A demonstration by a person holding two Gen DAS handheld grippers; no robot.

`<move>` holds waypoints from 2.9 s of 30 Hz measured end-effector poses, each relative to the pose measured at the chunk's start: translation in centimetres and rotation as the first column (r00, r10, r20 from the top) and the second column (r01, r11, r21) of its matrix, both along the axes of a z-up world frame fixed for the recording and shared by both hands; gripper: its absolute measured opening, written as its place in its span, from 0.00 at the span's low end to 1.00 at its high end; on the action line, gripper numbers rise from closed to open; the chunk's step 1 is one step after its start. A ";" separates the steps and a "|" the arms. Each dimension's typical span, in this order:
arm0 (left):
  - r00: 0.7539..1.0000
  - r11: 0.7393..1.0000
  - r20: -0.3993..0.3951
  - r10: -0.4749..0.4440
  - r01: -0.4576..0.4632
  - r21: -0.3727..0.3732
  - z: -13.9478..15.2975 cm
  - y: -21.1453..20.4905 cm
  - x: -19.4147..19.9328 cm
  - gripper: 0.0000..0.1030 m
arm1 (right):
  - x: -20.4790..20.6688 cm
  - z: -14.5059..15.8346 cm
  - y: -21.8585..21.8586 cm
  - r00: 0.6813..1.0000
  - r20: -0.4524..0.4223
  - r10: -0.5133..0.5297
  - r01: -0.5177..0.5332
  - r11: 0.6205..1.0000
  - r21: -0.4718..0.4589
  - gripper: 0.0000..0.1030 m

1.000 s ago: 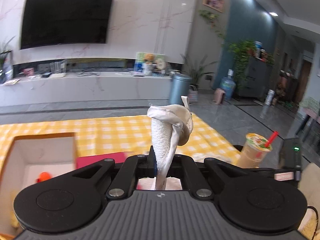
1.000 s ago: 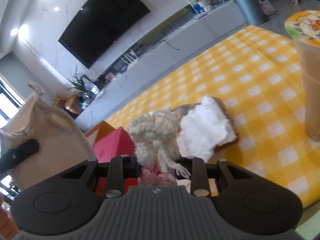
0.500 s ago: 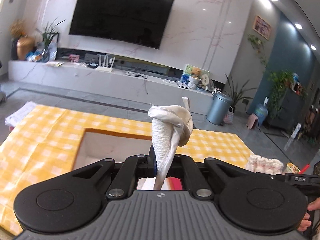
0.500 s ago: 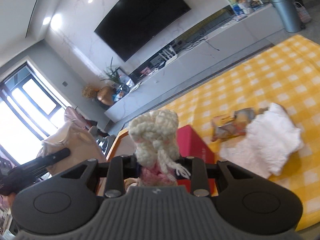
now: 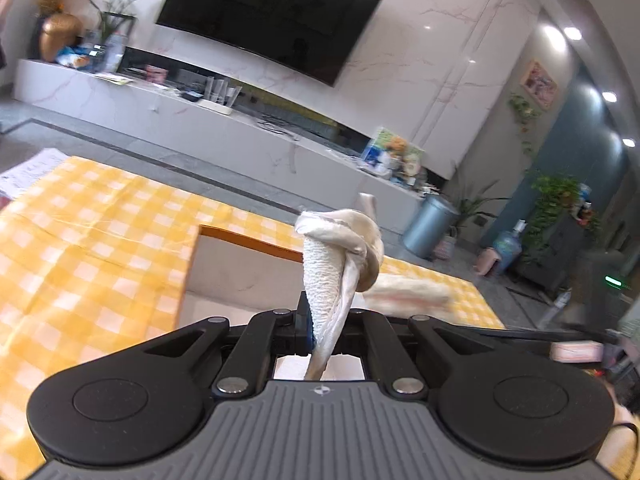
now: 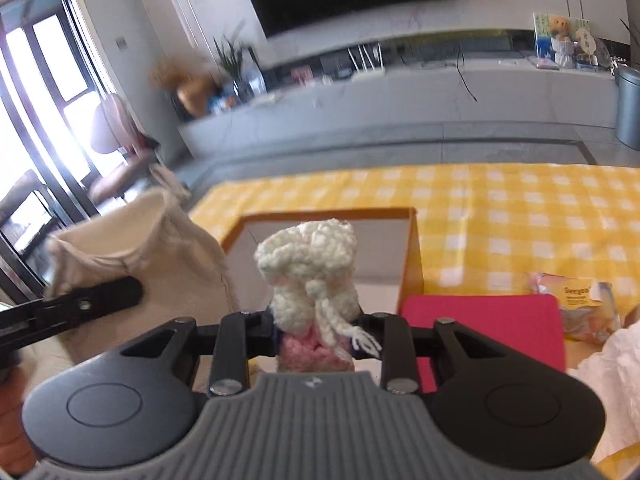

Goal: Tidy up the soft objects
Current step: 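Open the right tool to drop the knitted pouch into the orange box, then open the left tool to drop the white cloth into the orange box, then withdraw both tools from the box back toward the table objects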

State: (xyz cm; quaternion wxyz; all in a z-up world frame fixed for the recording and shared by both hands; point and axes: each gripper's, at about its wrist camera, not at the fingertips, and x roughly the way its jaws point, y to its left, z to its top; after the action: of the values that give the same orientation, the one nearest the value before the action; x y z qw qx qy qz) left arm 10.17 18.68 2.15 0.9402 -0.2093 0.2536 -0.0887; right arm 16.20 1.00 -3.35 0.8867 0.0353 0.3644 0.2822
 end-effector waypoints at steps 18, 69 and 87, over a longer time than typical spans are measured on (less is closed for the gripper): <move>0.999 0.998 -0.046 0.024 -0.026 -0.056 -2.6 0.8 2.4 0.06 | 0.6 -2.3 2.7 0.998 0.040 -0.045 0.047 0.998 -0.049 0.65; 0.873 0.729 0.403 0.275 -0.462 0.504 2.7 -12.0 -1.1 0.98 | -7.4 0.0 -10.2 0.989 0.051 -0.141 0.130 0.976 0.172 0.73; 0.969 0.858 0.245 0.039 -0.158 0.489 3.2 -24.6 -0.8 0.98 | -6.6 1.1 -20.0 0.906 0.174 -0.386 0.399 0.916 -0.040 0.90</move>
State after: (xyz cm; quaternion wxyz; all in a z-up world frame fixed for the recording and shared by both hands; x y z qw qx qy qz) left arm 9.33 -5.95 5.40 0.9880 0.0426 0.1483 0.0062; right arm 9.59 -19.02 -2.21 0.9528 0.0514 0.2865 0.0861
